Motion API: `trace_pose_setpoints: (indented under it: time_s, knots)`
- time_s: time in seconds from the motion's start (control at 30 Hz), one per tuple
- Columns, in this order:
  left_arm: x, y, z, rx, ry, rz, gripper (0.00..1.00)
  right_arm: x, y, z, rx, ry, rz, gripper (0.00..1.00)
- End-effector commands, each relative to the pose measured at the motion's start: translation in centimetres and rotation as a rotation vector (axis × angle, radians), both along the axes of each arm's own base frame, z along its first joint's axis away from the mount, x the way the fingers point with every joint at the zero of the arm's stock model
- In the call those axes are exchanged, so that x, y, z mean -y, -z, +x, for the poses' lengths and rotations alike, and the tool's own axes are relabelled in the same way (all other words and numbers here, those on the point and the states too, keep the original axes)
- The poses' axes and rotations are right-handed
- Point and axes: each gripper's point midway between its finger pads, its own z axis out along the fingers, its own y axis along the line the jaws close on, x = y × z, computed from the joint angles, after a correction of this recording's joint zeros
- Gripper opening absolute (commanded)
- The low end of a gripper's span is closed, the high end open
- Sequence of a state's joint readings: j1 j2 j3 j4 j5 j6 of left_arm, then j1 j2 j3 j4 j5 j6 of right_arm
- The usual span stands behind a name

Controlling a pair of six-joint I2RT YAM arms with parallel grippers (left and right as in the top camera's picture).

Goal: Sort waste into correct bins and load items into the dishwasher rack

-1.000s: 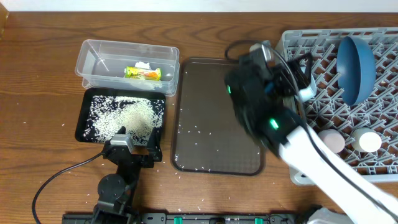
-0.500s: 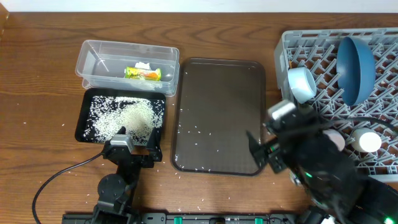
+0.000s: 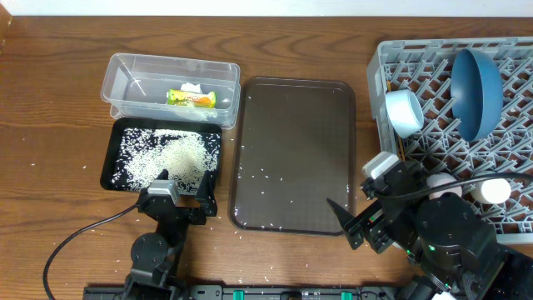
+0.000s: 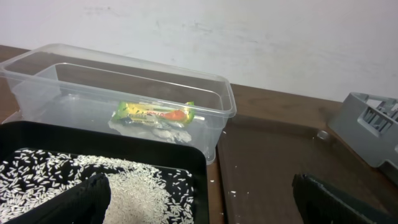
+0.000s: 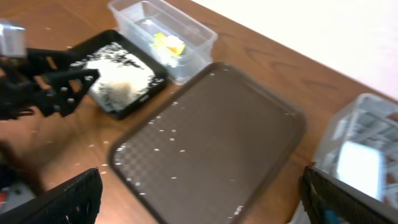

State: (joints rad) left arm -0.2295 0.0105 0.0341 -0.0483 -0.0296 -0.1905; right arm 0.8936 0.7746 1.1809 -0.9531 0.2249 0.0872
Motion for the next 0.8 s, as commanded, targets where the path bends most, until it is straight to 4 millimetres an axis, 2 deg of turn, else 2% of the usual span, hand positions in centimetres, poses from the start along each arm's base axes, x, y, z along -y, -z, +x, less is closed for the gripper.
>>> trace_pose_setpoints:
  time_s: [0.0, 0.17, 0.3, 0.4, 0.77]
  knots:
    - [-0.2, 1.8, 0.0, -0.044, -0.012, 0.002, 0.96, 1.7, -0.2, 1.3, 0.082, 0.073, -0.089, 0.99]
    - [-0.2, 1.8, 0.0, -0.044, -0.012, 0.002, 0.96, 3.7, 0.3, 3.8, 0.085, 0.175, -0.070, 0.99]
    - [-0.2, 1.8, 0.0, -0.044, -0.012, 0.002, 0.96, 3.1, 2.0, 4.9, 0.076, 0.100, 0.029, 0.99]
    - [-0.2, 1.8, 0.0, -0.044, -0.012, 0.002, 0.96, 3.5, 3.6, 5.2, 0.103, 0.079, 0.092, 0.99]
    - [-0.2, 1.8, 0.0, -0.044, -0.012, 0.002, 0.96, 6.2, 11.6, 2.6, 0.173, 0.110, 0.177, 0.99]
